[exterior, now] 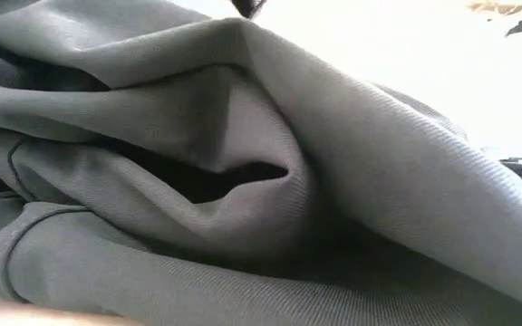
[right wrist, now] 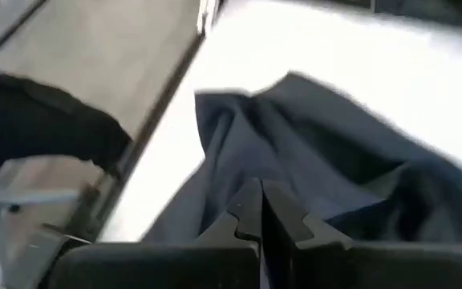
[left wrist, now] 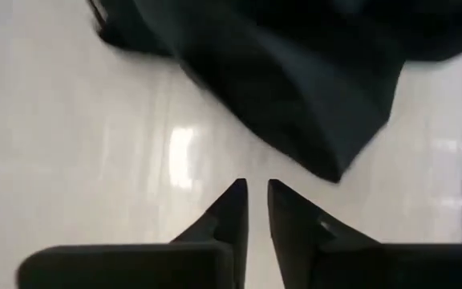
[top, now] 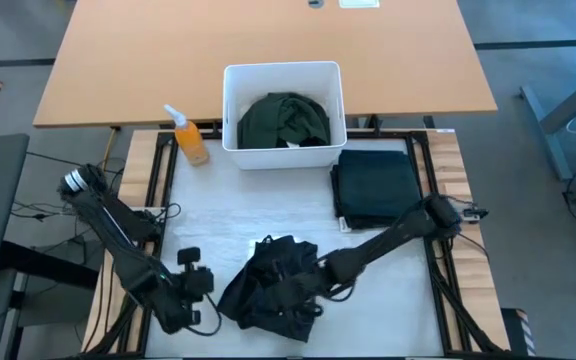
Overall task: Fold laundry
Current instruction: Fold the black shorts from the white laundry organizer
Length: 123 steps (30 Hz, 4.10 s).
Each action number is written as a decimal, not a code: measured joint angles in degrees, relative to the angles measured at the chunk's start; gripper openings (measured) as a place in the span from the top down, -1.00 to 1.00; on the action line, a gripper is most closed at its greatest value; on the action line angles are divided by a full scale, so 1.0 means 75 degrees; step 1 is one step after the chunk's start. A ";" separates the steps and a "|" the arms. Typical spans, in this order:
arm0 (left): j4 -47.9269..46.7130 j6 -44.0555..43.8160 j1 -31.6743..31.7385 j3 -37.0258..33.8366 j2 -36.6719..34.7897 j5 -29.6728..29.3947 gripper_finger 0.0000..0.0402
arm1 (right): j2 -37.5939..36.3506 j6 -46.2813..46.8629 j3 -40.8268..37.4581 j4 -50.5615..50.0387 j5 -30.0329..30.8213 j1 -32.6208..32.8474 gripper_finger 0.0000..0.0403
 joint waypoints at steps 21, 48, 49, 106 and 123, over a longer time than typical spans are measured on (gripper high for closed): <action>0.7239 0.5829 0.3627 -0.0691 0.2377 0.3402 0.65 | -0.0691 0.2566 -0.4824 0.4841 0.0952 0.0957 0.90; 0.5203 0.1672 0.2471 -0.3045 -0.0233 -0.2146 1.00 | -0.1773 0.1380 -0.5870 0.6188 0.1417 0.0649 0.90; 0.6522 0.2166 0.2470 -0.3372 -0.0418 -0.1913 1.00 | -0.1695 0.1361 -0.5875 0.6625 0.1255 0.0572 0.90; 1.2707 0.3976 0.2030 -0.6463 -0.2034 0.1138 1.00 | -0.0884 0.1055 -0.4878 0.6401 0.1738 0.0126 0.90; 0.9786 0.0777 0.1083 -0.5133 0.1388 0.1334 1.00 | -0.0877 0.1075 -0.4871 0.6221 0.1729 0.0253 0.90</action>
